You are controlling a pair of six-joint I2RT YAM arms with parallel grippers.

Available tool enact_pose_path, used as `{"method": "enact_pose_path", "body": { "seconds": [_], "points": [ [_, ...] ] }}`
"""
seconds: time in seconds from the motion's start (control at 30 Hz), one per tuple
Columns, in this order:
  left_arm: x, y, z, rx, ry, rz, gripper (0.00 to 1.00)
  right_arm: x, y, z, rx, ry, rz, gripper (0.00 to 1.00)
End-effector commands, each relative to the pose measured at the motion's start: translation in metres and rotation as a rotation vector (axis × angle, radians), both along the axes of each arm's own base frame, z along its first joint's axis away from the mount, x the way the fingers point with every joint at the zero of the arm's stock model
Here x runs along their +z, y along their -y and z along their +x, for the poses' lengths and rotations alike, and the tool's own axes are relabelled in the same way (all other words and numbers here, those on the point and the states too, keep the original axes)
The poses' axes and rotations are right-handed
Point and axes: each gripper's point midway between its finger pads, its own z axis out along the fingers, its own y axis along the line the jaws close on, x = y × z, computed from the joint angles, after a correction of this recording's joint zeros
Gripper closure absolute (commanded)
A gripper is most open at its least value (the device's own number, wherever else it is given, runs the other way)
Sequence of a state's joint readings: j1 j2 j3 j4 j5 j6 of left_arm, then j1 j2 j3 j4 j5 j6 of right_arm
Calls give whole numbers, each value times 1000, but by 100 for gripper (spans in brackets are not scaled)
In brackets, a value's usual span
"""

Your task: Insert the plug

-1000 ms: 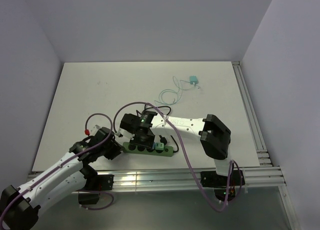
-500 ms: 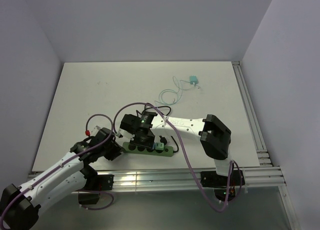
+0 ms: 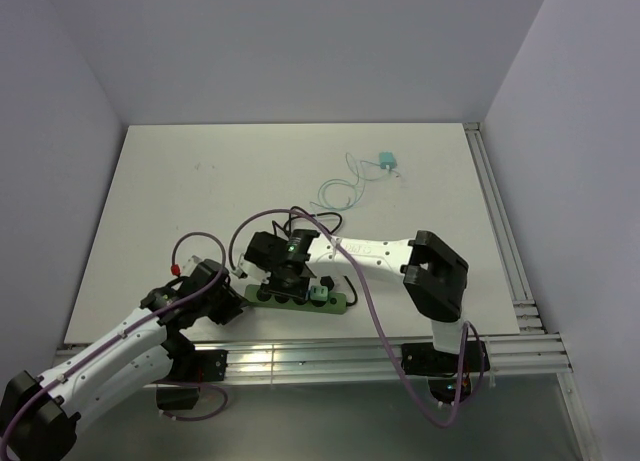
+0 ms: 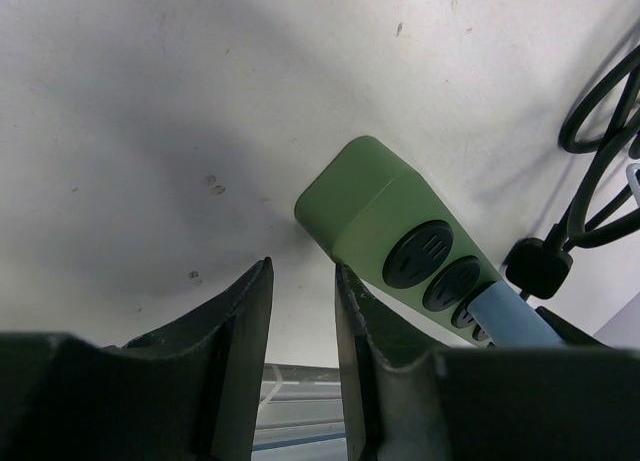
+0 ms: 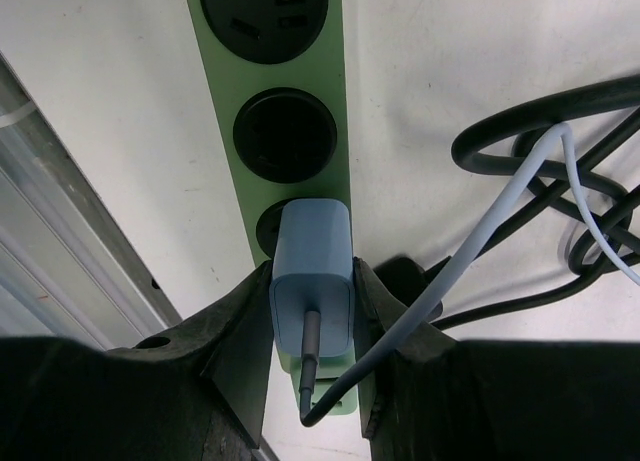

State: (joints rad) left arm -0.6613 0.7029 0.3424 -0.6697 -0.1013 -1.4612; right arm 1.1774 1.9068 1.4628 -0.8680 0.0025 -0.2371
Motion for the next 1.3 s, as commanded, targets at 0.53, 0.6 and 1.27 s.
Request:
{"method": "enact_pose_path", "body": {
  "seconds": [0.53, 0.6, 1.27],
  "points": [
    [23, 0, 12, 26, 83, -25, 60, -43, -16, -6, -145, -12, 99, 100],
    [26, -2, 11, 30, 87, -25, 59, -31, -26, 1, -151, 25, 149, 100],
    [52, -10, 17, 61, 160, -24, 55, 48, -43, 29, -222, 144, 292, 36]
  ]
}}
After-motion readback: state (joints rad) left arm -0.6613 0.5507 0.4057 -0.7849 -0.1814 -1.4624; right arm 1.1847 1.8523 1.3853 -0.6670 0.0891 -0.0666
